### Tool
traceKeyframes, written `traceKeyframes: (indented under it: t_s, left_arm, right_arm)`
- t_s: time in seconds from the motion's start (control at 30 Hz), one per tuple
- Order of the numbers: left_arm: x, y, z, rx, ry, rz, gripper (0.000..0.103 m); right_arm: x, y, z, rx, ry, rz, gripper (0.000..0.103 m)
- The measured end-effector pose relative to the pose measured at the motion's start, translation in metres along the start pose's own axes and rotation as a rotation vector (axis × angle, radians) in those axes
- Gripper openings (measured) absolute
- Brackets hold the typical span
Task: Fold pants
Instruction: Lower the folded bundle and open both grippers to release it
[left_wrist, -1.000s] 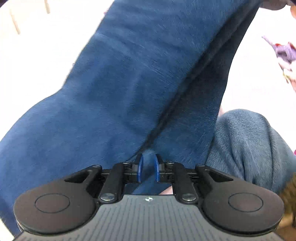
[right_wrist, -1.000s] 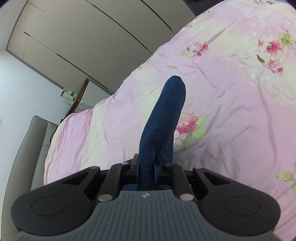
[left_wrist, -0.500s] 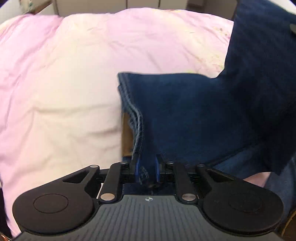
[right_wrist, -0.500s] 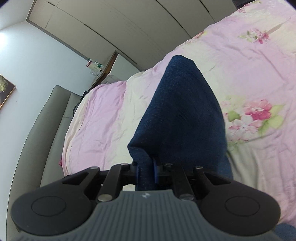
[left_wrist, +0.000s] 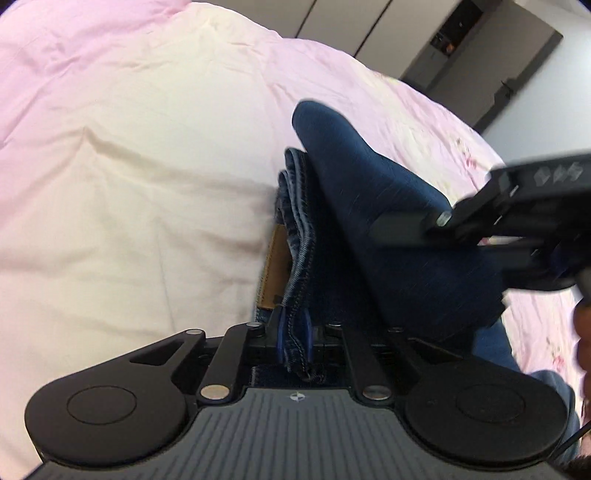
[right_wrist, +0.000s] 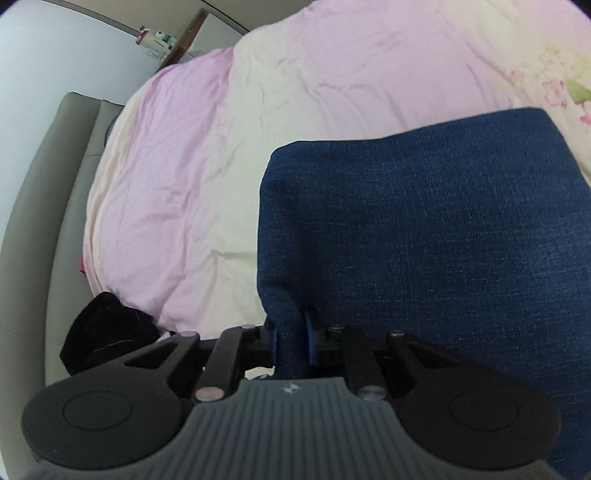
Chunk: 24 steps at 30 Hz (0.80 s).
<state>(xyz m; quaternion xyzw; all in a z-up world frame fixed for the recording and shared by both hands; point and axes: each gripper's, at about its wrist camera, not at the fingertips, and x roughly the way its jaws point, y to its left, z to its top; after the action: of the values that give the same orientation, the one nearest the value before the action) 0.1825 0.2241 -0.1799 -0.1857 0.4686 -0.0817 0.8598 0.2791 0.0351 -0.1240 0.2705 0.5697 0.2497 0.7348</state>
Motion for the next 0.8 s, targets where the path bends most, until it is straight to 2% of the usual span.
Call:
traceKeyframes:
  t_s: [0.1,0.2,0.3,0.37,0.4,0.47,0.57,0.7,0.77,0.8]
  left_arm:
    - [-0.009,0.004,0.004,-0.059,0.002,0.041,0.013]
    - [-0.028,0.001,0.006,-0.068,-0.028,0.1,0.013]
    - [-0.046,-0.009,0.012,-0.08,-0.067,0.128,0.025]
    - [-0.057,-0.016,0.014,-0.085,-0.1,0.133,0.03]
    - [-0.064,-0.02,0.015,-0.087,-0.116,0.126,0.032]
    - [-0.077,-0.026,0.014,-0.114,-0.145,0.094,0.043]
    - [-0.068,-0.026,0.012,-0.15,-0.135,0.055,0.065]
    - [-0.048,-0.033,0.0,-0.144,-0.064,0.095,0.065]
    - [-0.04,-0.038,-0.006,-0.126,-0.034,0.147,0.062]
    - [-0.041,-0.042,-0.009,-0.121,-0.024,0.165,0.061]
  right_arm:
    - [0.024,0.0,-0.004,-0.008,0.014,-0.037,0.011]
    - [0.039,0.001,-0.006,-0.017,0.025,-0.055,0.013]
    - [0.041,0.0,-0.006,-0.021,0.026,-0.037,0.022]
    - [0.034,-0.003,-0.005,-0.004,0.02,0.006,0.039]
    - [0.028,-0.004,-0.006,0.01,0.021,0.038,0.039]
    - [0.014,-0.008,-0.009,0.044,0.016,0.108,0.039]
    - [-0.02,-0.011,-0.016,-0.011,-0.059,0.101,0.039]
    - [-0.069,-0.037,-0.031,-0.062,-0.144,0.062,0.038]
    - [-0.092,-0.055,-0.038,-0.12,-0.173,0.003,0.025]
    - [-0.102,-0.063,-0.043,-0.162,-0.189,-0.047,0.022]
